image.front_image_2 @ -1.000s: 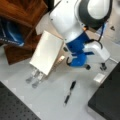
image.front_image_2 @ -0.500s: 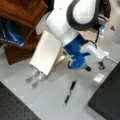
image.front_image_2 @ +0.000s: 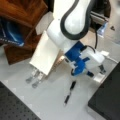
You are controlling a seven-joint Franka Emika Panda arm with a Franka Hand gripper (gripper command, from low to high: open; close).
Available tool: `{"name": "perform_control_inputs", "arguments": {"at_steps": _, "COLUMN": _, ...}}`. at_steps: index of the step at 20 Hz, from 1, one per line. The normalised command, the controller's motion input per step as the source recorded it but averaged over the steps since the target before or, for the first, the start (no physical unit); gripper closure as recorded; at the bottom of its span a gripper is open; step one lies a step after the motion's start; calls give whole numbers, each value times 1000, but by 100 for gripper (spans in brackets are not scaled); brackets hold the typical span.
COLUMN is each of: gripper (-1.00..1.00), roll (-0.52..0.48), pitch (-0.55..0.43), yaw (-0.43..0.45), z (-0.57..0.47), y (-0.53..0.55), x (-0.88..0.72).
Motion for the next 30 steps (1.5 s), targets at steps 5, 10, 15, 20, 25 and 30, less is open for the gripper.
{"name": "perform_control_inputs", "arguments": {"at_steps": 5, "gripper": -100, "roll": 277, "pitch": -50, "yaw": 32, "z": -62, "y": -70, "x": 93}}
{"name": "perform_control_inputs", "arguments": {"at_steps": 10, "gripper": -100, "roll": 255, "pitch": -58, "yaw": 35, "z": 39, "y": -111, "x": 40}}
{"name": "perform_control_inputs", "arguments": {"at_steps": 15, "gripper": -100, "roll": 237, "pitch": -89, "yaw": 31, "z": -26, "y": -112, "x": -5}}
{"name": "perform_control_inputs", "arguments": {"at_steps": 20, "gripper": 100, "roll": 200, "pitch": -96, "yaw": 24, "z": -81, "y": -107, "x": -47}}
{"name": "perform_control_inputs", "arguments": {"at_steps": 25, "gripper": 100, "roll": 180, "pitch": -96, "yaw": 5, "z": -95, "y": -87, "x": -76}}
{"name": "perform_control_inputs", "arguments": {"at_steps": 30, "gripper": 100, "roll": 157, "pitch": -86, "yaw": -4, "z": -98, "y": -103, "x": -102}}
